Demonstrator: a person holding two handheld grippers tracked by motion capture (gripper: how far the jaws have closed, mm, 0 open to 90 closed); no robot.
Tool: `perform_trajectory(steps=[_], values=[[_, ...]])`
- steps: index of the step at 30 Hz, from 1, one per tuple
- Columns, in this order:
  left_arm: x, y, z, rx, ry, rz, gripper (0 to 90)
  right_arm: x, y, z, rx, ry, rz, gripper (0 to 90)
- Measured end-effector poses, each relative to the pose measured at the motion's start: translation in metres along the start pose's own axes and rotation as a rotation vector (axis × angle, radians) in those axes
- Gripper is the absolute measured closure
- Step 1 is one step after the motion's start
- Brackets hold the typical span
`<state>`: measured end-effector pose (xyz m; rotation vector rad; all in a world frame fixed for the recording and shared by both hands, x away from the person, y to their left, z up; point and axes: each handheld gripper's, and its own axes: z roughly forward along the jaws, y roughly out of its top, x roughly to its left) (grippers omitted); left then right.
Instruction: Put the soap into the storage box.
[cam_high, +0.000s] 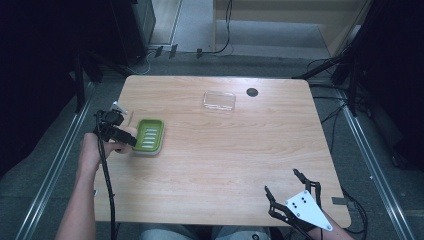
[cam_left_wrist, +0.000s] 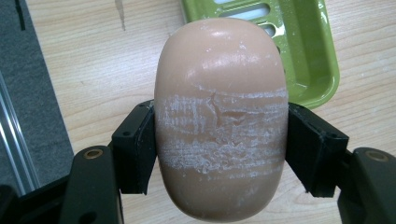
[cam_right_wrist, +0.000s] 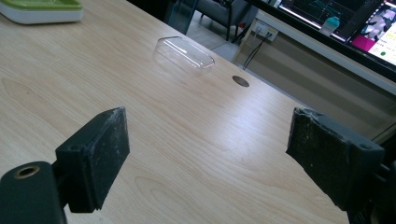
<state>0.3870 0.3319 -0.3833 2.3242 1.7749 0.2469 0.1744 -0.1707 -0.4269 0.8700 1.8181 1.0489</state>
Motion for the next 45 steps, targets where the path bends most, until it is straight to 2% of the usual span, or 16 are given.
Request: perform_trajectory(steps=[5, 17, 31, 45], values=[[-0.003, 0.003, 0.000, -0.002, 0.001, 0.004, 33.4, -0.001, -0.001, -0.001, 0.001, -0.014, 0.006, 13.2], [-0.003, 0.007, 0.001, -0.008, 0.005, 0.005, 33.4, -0.001, -0.002, -0.004, 0.003, -0.013, 0.002, 13.3], [-0.016, 0.023, 0.007, -0.013, -0.006, 0.040, 33.4, -0.004, -0.005, -0.009, 0.008, -0.029, 0.003, 13.2], [-0.026, 0.036, 0.017, -0.012, -0.007, 0.047, 33.4, -0.006, -0.009, -0.016, 0.021, -0.053, 0.010, 13.3]])
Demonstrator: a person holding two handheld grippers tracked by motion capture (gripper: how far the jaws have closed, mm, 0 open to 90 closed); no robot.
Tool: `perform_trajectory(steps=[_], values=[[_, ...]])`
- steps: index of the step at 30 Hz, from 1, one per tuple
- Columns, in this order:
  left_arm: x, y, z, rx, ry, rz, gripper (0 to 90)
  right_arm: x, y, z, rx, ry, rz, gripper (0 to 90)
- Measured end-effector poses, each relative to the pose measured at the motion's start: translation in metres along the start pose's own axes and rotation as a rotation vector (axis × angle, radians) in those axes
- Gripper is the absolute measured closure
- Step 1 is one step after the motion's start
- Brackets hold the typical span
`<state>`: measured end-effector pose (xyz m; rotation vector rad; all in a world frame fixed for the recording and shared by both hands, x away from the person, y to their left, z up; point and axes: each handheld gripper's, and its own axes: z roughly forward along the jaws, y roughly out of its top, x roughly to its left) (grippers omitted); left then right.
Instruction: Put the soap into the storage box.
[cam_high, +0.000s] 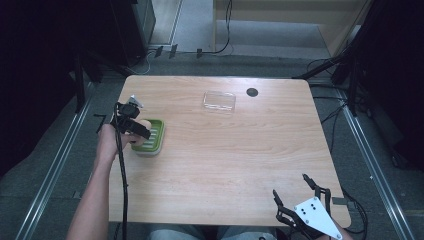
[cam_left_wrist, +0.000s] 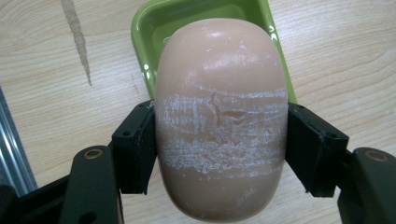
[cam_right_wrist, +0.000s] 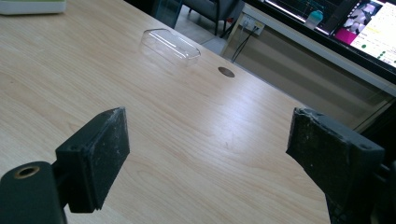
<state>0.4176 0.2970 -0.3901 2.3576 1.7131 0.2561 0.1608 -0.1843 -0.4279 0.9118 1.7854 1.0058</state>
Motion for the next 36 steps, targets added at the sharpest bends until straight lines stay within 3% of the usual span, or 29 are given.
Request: perform_trajectory(steps=[7, 19, 36], values=[[-0.002, 0.004, 0.005, -0.003, 0.010, -0.002, 33.4, 0.000, 0.000, -0.001, 0.000, -0.002, -0.001, 13.3], [-0.004, 0.010, 0.019, -0.011, 0.016, -0.045, 33.4, 0.000, 0.000, 0.000, 0.003, -0.004, -0.001, 13.2], [-0.009, 0.011, 0.032, -0.015, 0.038, -0.054, 33.4, 0.001, -0.001, 0.000, 0.001, -0.004, -0.012, 13.2]])
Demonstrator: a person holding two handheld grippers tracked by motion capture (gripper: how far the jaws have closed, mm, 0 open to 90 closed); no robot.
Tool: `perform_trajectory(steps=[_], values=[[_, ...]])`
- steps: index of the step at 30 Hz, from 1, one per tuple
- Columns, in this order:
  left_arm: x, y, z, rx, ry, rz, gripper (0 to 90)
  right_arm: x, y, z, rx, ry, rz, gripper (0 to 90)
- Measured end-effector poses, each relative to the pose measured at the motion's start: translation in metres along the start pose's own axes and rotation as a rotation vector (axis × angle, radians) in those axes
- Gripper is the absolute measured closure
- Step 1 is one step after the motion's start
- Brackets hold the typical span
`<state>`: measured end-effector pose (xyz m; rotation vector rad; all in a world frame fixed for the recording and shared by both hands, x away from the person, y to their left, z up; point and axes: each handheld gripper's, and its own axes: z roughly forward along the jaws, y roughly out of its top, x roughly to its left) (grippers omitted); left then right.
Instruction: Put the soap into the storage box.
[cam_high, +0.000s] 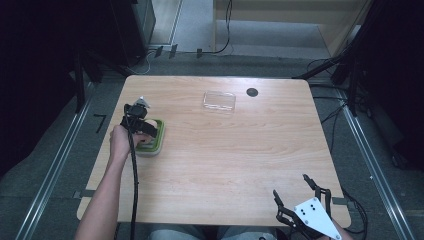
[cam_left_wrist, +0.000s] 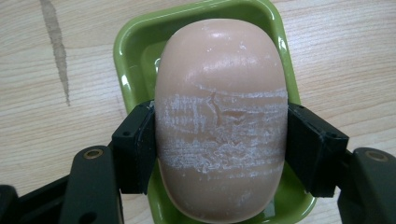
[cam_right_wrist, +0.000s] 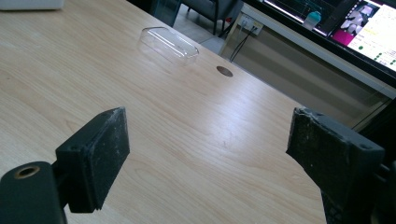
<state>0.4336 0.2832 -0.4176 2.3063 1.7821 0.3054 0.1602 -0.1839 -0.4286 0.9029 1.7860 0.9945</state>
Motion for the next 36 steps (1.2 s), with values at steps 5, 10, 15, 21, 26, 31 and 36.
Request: perform_trajectory(steps=[5, 10, 15, 21, 26, 31, 36], values=[[-0.002, 0.000, 0.002, 0.001, 0.005, 0.001, 33.4, 0.000, 0.000, 0.000, -0.001, 0.000, -0.001, 13.2], [-0.003, 0.000, 0.004, -0.001, 0.011, -0.002, 33.3, 0.000, 0.000, 0.000, 0.000, -0.003, -0.004, 13.3], [-0.002, 0.000, 0.006, 0.006, 0.012, -0.003, 33.3, 0.000, 0.000, 0.000, -0.004, -0.003, -0.009, 13.2], [-0.003, 0.000, 0.007, 0.006, 0.009, 0.002, 33.3, 0.000, 0.000, 0.000, -0.002, -0.004, -0.012, 13.3], [-0.002, 0.000, 0.008, 0.011, 0.010, -0.001, 33.2, 0.000, 0.000, 0.000, -0.001, -0.003, -0.013, 13.3], [-0.001, -0.001, 0.009, 0.014, 0.010, 0.003, 33.2, 0.001, 0.000, 0.000, -0.002, -0.003, -0.017, 13.3], [-0.001, -0.001, 0.011, 0.018, 0.009, 0.000, 33.2, 0.001, 0.000, 0.000, -0.001, -0.001, -0.017, 13.3]])
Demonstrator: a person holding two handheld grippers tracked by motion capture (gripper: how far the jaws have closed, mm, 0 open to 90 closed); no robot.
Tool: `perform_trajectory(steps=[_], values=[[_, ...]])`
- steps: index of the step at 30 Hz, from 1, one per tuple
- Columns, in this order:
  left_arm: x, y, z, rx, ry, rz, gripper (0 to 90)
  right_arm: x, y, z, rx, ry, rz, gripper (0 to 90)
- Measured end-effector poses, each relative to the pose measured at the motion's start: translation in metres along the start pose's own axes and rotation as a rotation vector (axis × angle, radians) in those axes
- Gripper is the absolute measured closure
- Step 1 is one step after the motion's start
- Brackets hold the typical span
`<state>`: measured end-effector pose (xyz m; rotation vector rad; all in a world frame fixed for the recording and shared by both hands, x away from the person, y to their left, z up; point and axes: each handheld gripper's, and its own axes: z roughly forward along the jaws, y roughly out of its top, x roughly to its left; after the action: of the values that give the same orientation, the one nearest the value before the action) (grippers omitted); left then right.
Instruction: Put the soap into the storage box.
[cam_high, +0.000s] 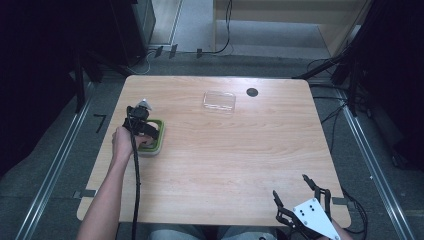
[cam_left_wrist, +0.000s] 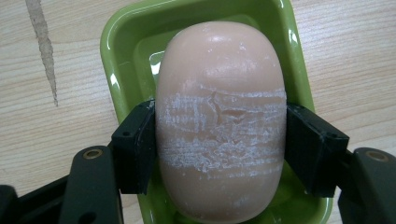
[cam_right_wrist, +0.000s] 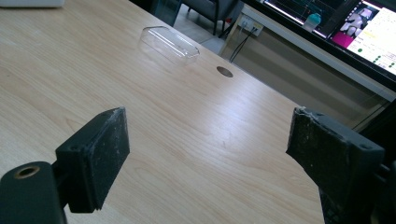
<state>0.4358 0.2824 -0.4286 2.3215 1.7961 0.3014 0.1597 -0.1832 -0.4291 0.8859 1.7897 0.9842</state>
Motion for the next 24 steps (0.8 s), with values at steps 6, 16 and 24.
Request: perform_trajectory(steps=[6, 16, 24], values=[[0.000, 0.000, 0.003, 0.006, 0.003, 0.000, 33.2, 0.000, 0.000, 0.000, 0.000, -0.001, 0.000, 13.3], [0.000, 0.000, 0.000, 0.001, 0.003, -0.009, 31.5, 0.000, 0.000, 0.000, -0.001, -0.002, -0.001, 13.3], [-0.002, 0.000, -0.011, -0.003, 0.037, -0.003, 23.6, 0.000, 0.000, -0.001, -0.004, -0.005, -0.002, 13.2]])
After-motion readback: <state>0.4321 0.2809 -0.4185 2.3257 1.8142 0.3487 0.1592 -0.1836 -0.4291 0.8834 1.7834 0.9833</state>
